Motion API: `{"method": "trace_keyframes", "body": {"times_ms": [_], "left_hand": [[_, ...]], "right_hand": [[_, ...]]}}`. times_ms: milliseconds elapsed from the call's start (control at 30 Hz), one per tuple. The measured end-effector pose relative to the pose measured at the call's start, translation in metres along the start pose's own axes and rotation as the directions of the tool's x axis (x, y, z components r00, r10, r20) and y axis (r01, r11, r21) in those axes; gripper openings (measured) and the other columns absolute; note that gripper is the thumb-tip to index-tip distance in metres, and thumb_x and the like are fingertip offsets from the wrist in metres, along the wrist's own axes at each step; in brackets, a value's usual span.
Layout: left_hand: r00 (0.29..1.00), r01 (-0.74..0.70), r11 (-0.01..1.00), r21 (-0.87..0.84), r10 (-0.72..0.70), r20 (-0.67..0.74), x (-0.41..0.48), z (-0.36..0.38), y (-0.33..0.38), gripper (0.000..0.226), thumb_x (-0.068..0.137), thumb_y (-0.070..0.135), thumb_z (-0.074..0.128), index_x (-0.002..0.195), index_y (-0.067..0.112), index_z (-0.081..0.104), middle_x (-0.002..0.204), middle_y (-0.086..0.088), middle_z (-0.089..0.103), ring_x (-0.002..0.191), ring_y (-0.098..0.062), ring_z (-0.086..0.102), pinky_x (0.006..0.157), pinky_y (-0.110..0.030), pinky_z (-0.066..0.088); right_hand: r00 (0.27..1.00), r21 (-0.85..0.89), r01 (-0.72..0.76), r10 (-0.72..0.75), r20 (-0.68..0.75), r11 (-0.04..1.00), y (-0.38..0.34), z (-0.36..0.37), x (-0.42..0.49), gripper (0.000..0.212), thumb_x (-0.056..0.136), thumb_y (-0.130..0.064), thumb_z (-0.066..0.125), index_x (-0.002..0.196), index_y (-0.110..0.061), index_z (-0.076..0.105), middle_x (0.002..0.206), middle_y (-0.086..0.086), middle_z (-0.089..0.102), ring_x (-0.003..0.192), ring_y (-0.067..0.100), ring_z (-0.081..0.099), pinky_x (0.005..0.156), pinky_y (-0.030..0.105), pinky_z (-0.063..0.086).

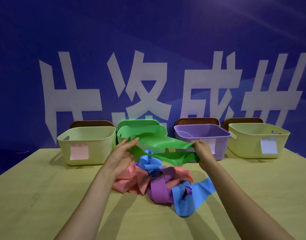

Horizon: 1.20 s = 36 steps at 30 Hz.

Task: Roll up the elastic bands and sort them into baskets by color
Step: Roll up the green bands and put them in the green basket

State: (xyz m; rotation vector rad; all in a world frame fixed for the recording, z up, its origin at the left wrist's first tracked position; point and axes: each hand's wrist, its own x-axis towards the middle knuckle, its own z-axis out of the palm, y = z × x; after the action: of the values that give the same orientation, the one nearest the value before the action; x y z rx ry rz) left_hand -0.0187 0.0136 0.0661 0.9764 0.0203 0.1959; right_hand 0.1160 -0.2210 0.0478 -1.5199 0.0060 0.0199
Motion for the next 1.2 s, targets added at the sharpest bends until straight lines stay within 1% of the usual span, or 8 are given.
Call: {"method": "trace_keyframes", "body": {"times_ms": [167, 300, 400, 533, 600, 900, 1067, 1200], "left_hand": [[0.999, -0.028, 1.0, 0.001, 0.028, -0.022, -0.003, 0.012, 0.003, 0.029, 0.086, 0.031, 0.059, 0.1, 0.007, 0.066, 0.082, -0.005, 0.067, 0.072, -0.013, 0.065, 0.081, -0.031, 0.05], [0.998, -0.064, 0.978, 0.199, 0.061, 0.023, -0.006, 0.024, 0.002, 0.027, 0.093, 0.004, 0.048, 0.117, 0.007, 0.061, 0.111, -0.01, 0.064, 0.097, -0.015, 0.061, 0.09, -0.031, 0.046], [0.99, -0.141, 0.921, 0.364, 0.129, 0.057, -0.006, 0.032, -0.001, 0.048, 0.085, -0.015, 0.052, 0.123, 0.013, 0.058, 0.1, -0.006, 0.07, 0.088, -0.014, 0.065, 0.082, -0.023, 0.052], [0.971, -0.24, 0.883, 0.404, 0.209, 0.118, -0.007, 0.049, 0.0, 0.053, 0.08, -0.019, 0.057, 0.118, 0.019, 0.059, 0.09, -0.011, 0.072, 0.083, -0.017, 0.069, 0.076, -0.025, 0.056], [0.957, -0.289, 0.845, 0.45, 0.248, 0.148, -0.008, 0.058, 0.002, 0.051, 0.08, -0.018, 0.058, 0.118, 0.017, 0.059, 0.091, -0.009, 0.072, 0.083, -0.014, 0.07, 0.072, -0.022, 0.055], [0.858, -0.492, 0.656, 0.572, 0.478, 0.19, -0.018, 0.091, 0.027, 0.033, 0.078, -0.01, 0.067, 0.092, 0.019, 0.063, 0.09, -0.001, 0.068, 0.085, -0.011, 0.064, 0.078, -0.016, 0.052], [0.739, -0.582, 0.47, 0.663, 0.646, 0.19, -0.038, 0.111, 0.047, 0.014, 0.078, 0.018, 0.075, 0.076, 0.026, 0.064, 0.086, 0.003, 0.061, 0.076, 0.002, 0.057, 0.075, -0.013, 0.047], [0.825, -0.543, 0.663, 0.515, 0.535, 0.181, -0.061, 0.123, 0.059, 0.01, 0.082, 0.019, 0.072, 0.078, 0.018, 0.063, 0.077, 0.002, 0.063, 0.075, -0.012, 0.063, 0.065, -0.028, 0.054]], "right_hand": [[0.987, -0.291, 0.033, 0.014, 0.159, 0.956, 0.004, -0.001, -0.01, 0.018, 0.09, 0.004, 0.05, 0.104, 0.0, 0.061, 0.081, 0.011, 0.059, 0.065, 0.017, 0.053, 0.055, 0.023, 0.045], [0.865, -0.496, 0.173, 0.109, 0.489, 0.851, -0.008, 0.0, -0.029, 0.04, 0.082, 0.013, 0.054, 0.118, -0.003, 0.056, 0.111, 0.013, 0.054, 0.088, 0.02, 0.056, 0.066, 0.021, 0.048], [0.763, -0.361, 0.274, 0.027, 0.645, 0.891, -0.022, 0.009, -0.044, 0.042, 0.082, 0.012, 0.057, 0.117, -0.013, 0.057, 0.115, 0.008, 0.056, 0.093, 0.014, 0.056, 0.073, 0.019, 0.048], [0.723, -0.072, 0.348, -0.218, 0.656, 0.935, -0.045, 0.023, -0.061, 0.037, 0.083, -0.005, 0.069, 0.118, -0.009, 0.057, 0.115, 0.013, 0.062, 0.099, 0.02, 0.061, 0.09, 0.039, 0.049], [0.698, -0.037, 0.417, -0.294, 0.653, 0.908, -0.056, 0.026, -0.068, 0.045, 0.083, -0.004, 0.069, 0.125, -0.01, 0.053, 0.119, 0.016, 0.06, 0.101, 0.02, 0.062, 0.089, 0.033, 0.052], [0.693, -0.037, 0.624, -0.53, 0.49, 0.781, -0.093, 0.026, -0.09, 0.007, 0.091, -0.01, 0.061, 0.093, -0.017, 0.065, 0.082, -0.001, 0.067, 0.073, 0.002, 0.062, 0.071, 0.023, 0.053], [0.634, -0.035, 0.734, -0.666, 0.394, 0.678, -0.121, 0.021, -0.116, 0.014, 0.093, -0.011, 0.058, 0.084, -0.021, 0.064, 0.07, -0.006, 0.063, 0.059, 0.001, 0.058, 0.053, 0.023, 0.052], [0.621, 0.025, 0.714, -0.649, 0.439, 0.7, -0.134, 0.016, -0.144, 0.012, 0.095, -0.014, 0.055, 0.088, -0.017, 0.063, 0.073, 0.0, 0.063, 0.061, 0.006, 0.058, 0.046, 0.023, 0.047]]}}
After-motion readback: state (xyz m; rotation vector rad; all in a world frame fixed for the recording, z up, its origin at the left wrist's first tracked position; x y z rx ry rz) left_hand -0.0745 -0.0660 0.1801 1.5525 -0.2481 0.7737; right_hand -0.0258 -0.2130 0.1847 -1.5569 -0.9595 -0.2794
